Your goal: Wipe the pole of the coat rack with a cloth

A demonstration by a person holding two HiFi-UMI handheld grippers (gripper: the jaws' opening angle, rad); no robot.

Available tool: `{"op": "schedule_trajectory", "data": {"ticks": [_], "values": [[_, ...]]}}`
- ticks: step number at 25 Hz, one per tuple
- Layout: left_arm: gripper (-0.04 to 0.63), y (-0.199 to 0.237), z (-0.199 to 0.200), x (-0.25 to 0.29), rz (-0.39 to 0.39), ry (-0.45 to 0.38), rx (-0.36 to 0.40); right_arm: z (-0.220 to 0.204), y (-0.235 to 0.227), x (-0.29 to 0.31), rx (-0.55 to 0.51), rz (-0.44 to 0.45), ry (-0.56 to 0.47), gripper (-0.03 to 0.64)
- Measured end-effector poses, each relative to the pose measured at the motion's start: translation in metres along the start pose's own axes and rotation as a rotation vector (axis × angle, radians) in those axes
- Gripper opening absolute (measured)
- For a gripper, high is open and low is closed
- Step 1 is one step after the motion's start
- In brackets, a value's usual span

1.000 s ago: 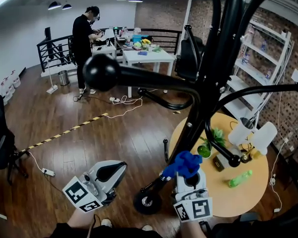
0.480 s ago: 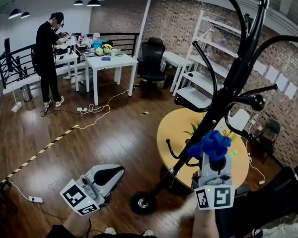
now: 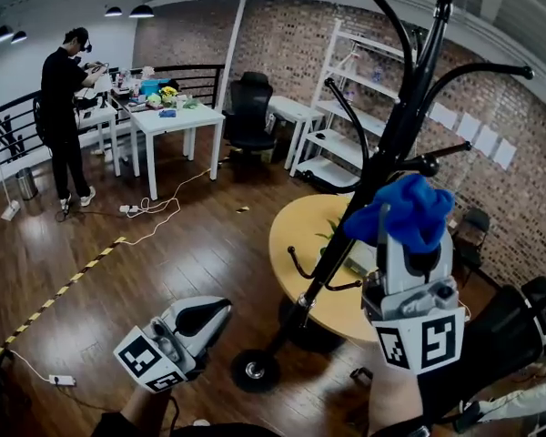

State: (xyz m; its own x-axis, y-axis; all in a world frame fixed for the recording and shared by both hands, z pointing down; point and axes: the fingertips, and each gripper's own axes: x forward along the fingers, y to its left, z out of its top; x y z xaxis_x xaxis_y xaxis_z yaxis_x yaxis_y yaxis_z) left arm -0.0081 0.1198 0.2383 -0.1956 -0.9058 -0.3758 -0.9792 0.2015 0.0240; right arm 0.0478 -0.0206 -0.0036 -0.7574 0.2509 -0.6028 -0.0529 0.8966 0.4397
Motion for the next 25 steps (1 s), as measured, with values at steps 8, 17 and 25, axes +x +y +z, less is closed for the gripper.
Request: {"op": "schedule_trajectory", "data": {"ticks": [8,17,25], "values": [[0.003,-0.016,0.000,-0.008,-0.023,-0.016,0.024,-0.001,0.010,0.010,-0.039,0.013,0.022,0.084],[0.003,-0.010,0.004,0.000,-0.017,-0.014,0.034,-0.103,-0.028,0.014,0.012,-0.097,0.280,0.083],[0.003,-0.015,0.000,0.034,-0.067,-0.014,0.036,-0.222,-0.006,-0.050,0.049,-0.120,0.513,0.083]]}}
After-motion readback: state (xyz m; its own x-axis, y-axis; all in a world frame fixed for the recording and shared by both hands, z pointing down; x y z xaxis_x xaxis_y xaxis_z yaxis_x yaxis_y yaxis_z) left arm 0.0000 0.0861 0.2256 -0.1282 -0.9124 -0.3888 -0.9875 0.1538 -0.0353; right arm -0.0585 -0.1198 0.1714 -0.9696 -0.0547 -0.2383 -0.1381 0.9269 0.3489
